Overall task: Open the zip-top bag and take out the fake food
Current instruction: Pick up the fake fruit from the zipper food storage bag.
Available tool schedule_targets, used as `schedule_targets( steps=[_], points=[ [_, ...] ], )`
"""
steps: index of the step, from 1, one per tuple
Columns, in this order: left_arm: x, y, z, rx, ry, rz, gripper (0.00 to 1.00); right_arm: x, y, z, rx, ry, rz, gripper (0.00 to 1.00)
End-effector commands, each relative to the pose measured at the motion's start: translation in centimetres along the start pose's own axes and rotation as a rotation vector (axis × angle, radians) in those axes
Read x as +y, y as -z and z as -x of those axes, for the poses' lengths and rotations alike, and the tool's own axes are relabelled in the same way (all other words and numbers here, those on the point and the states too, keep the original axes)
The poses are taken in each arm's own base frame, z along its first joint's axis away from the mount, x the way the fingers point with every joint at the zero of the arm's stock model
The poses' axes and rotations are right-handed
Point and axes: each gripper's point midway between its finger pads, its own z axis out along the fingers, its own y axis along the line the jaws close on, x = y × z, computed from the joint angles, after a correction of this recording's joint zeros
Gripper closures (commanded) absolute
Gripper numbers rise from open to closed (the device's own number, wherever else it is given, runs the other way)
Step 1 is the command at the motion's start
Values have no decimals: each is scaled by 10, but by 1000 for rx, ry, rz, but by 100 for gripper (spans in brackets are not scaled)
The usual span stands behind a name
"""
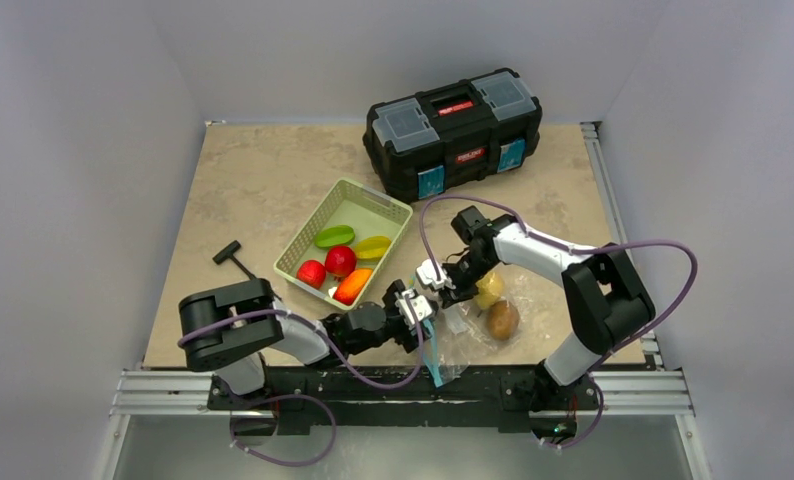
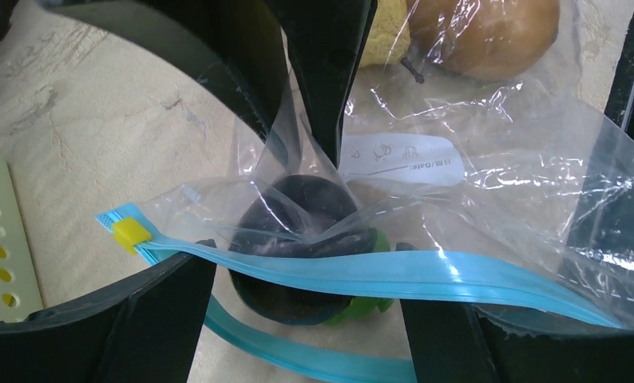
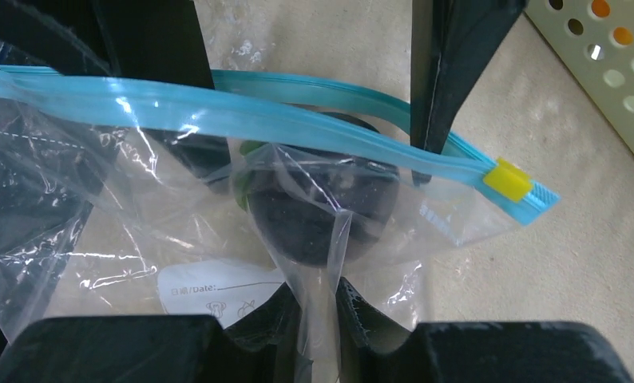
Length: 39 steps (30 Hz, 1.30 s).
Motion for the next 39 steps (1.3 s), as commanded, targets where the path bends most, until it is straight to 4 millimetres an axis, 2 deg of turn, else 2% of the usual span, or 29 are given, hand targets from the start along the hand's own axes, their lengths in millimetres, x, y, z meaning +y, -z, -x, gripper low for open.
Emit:
schedule_targets(
  steps=[1,9,12,16,19,22,29,32,39],
  points=[
    [-4,-14,26,-86,17,-4,13,-3,2,22,-61,6,6,81],
    [0,-24,16,-48,10,32,12,1,2,31,-80,11,33,81],
    [4,-26,13,-36,8,60,15,3,2,32,-84,17,46,81],
    [11,-23,10,-32,11,99,34,4,2,31,-77,18,46,82],
    [12,-22,6,-17,6,106,44,3,3,31,-75,18,45,81],
    [11,-22,4,-12,4,100,68,3,3,30,-70,18,42,82],
    [5,-10,13,-29,7,48,94,-2,9,27,-59,6,13,82],
    [2,1,21,-44,23,13,99,-6,14,23,-50,0,-18,82],
    [-7,28,39,-73,77,-54,100,-15,25,13,-26,-16,-84,81]
  ],
)
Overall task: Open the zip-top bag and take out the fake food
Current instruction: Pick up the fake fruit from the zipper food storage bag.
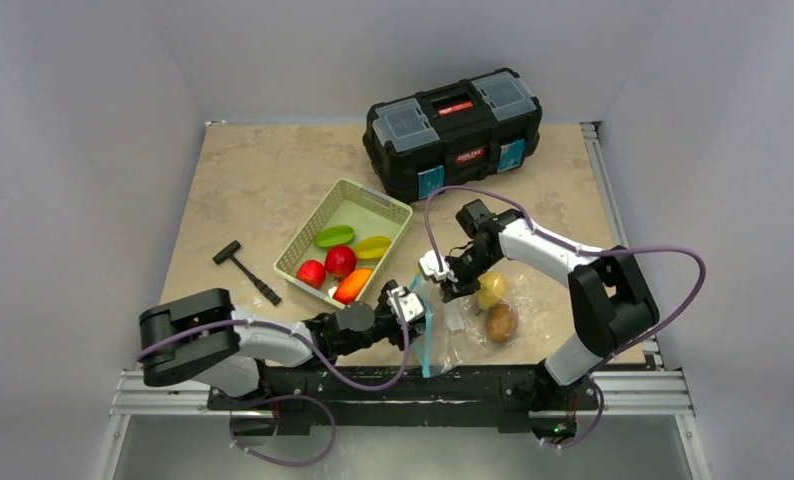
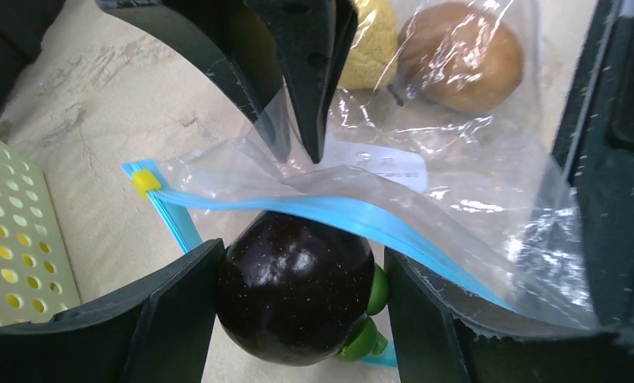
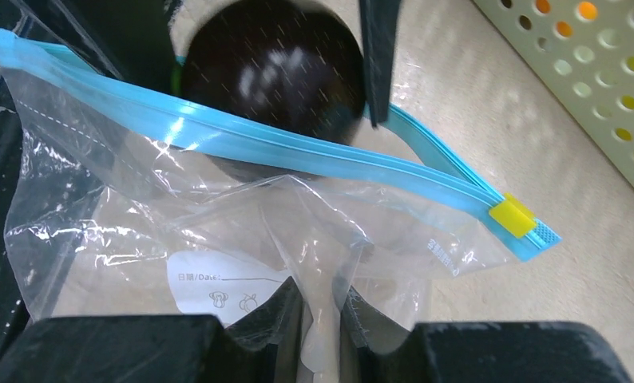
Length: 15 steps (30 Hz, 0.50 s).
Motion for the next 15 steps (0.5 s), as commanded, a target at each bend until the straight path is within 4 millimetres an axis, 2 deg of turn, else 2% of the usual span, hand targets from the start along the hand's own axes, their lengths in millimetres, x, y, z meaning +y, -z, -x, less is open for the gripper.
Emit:
schedule_targets(
  steps=[1,15],
  points=[
    [-9,16,16,-37,70,-58,100,-10,14,6,-7,20,-67,81],
    [1,49,28,12,149,-22,100,-12,20,2,-7,13,-90,81]
  ],
)
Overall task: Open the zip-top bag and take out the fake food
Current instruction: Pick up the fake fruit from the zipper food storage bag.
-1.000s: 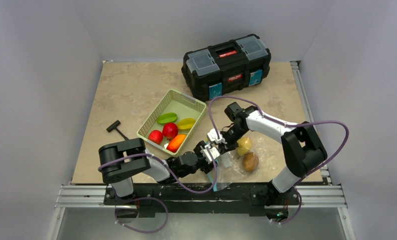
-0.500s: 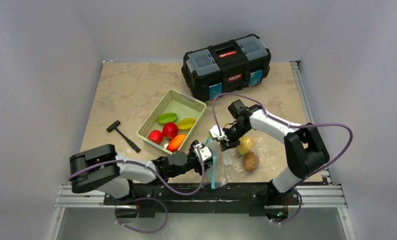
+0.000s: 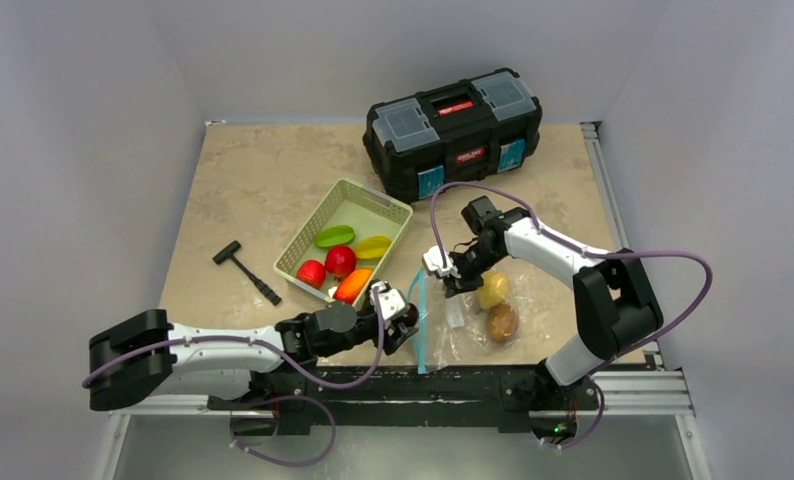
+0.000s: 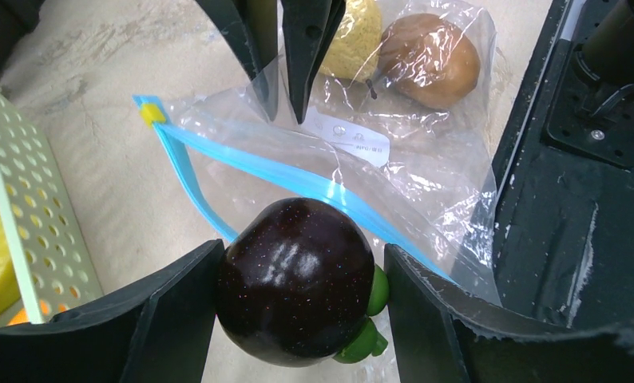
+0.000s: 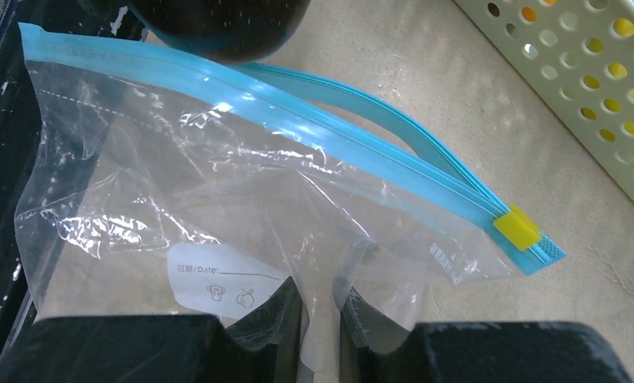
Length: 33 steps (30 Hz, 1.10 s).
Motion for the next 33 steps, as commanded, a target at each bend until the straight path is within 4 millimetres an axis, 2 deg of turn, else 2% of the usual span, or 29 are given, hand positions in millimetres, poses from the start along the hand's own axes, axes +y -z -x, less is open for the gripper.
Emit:
schedule_targets(
  steps=[1,18,33],
  points=[
    [2,12,8,17,43,16,100,-4,7,5,-7,17,-33,81],
    [29,52,32,39,80,146,100,-4,7,1,0,13,-33,81],
    [60,75,53,55,150,264,100,-7,8,-1,4,8,-45,81]
  ],
)
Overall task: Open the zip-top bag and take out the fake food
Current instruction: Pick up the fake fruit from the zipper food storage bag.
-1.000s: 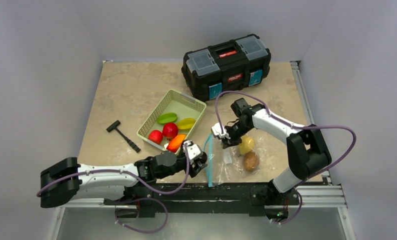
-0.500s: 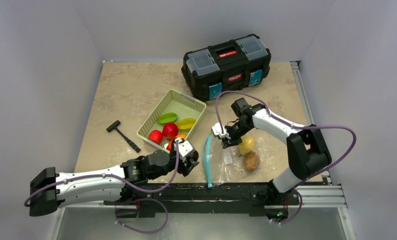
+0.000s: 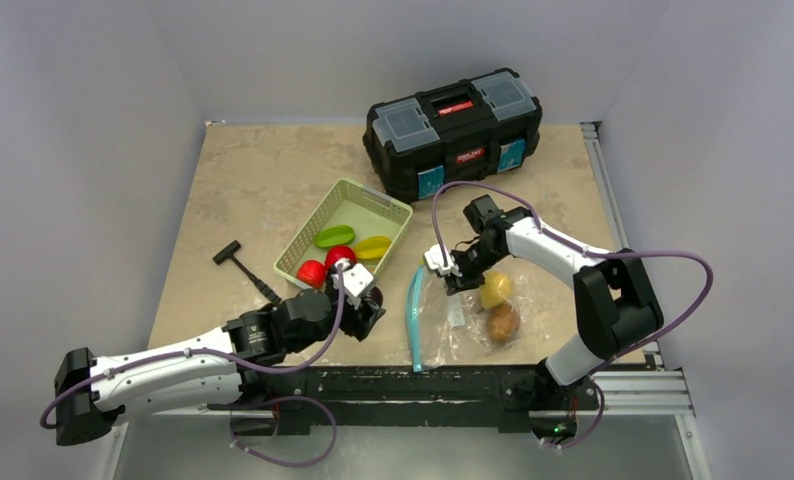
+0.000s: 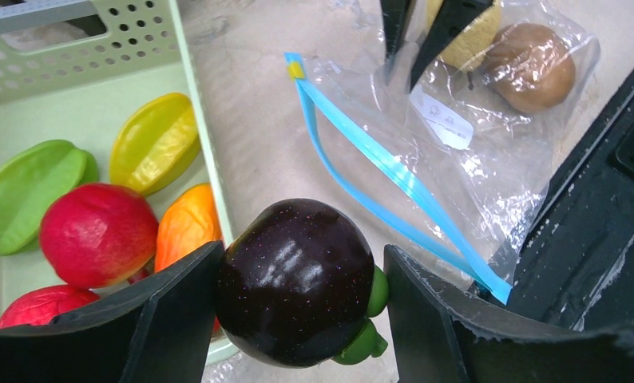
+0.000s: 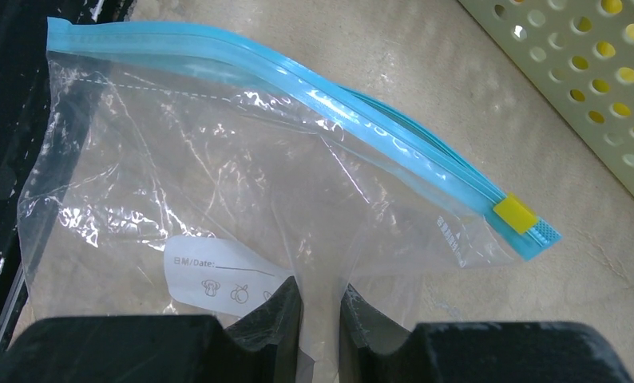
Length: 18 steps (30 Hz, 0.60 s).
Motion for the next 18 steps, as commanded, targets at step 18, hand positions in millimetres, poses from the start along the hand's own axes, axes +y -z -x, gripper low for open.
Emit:
schedule_targets(
  steps=[18],
  points=[
    [60,10,46,-76,193,172,100,-2,6,4,-12,6,-26,81]
  ],
)
